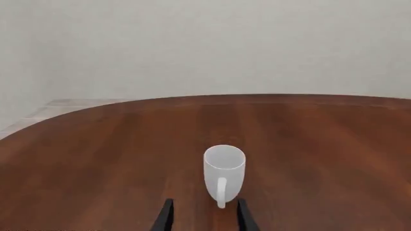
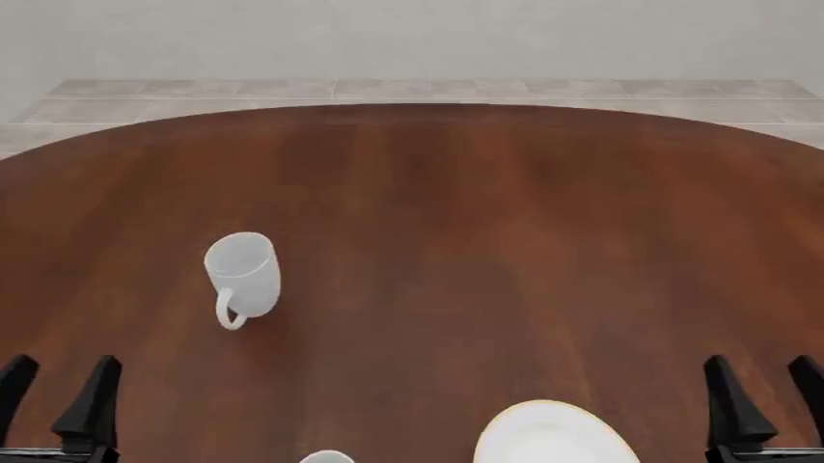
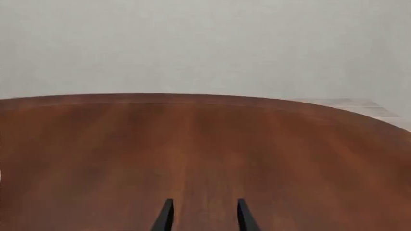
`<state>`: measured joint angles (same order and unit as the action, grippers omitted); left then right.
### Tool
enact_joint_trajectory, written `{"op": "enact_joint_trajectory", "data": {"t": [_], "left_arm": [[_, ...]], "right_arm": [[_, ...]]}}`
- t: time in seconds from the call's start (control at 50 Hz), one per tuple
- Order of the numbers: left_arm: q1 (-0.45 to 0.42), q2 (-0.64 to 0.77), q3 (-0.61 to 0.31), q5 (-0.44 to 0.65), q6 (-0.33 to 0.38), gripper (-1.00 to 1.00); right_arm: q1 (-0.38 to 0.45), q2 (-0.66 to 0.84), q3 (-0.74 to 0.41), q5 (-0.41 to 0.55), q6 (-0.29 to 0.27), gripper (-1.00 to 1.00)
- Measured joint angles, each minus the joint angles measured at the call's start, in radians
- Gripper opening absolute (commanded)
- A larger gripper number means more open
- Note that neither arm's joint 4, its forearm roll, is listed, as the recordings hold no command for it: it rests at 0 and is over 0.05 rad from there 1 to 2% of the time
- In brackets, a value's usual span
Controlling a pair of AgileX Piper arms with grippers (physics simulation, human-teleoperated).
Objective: Put the white mug on the plate.
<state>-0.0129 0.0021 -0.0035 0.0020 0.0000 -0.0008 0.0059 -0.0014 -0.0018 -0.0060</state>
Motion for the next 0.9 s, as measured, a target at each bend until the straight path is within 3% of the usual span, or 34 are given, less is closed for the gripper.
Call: {"op": "enact_joint_trajectory", "data": {"t": [0.68,0.9], "left_arm": [[0.011,0.012,0.002,-0.011,-0.003,1.00],[-0.004,0.160,-0.012,-0.066,-0.034,1.00]], "right_arm": [[0.002,0.002,-0.002,-0.002,0.007,1.00],[0.002,0.002,-0.002,-0.002,0.007,1.00]]}}
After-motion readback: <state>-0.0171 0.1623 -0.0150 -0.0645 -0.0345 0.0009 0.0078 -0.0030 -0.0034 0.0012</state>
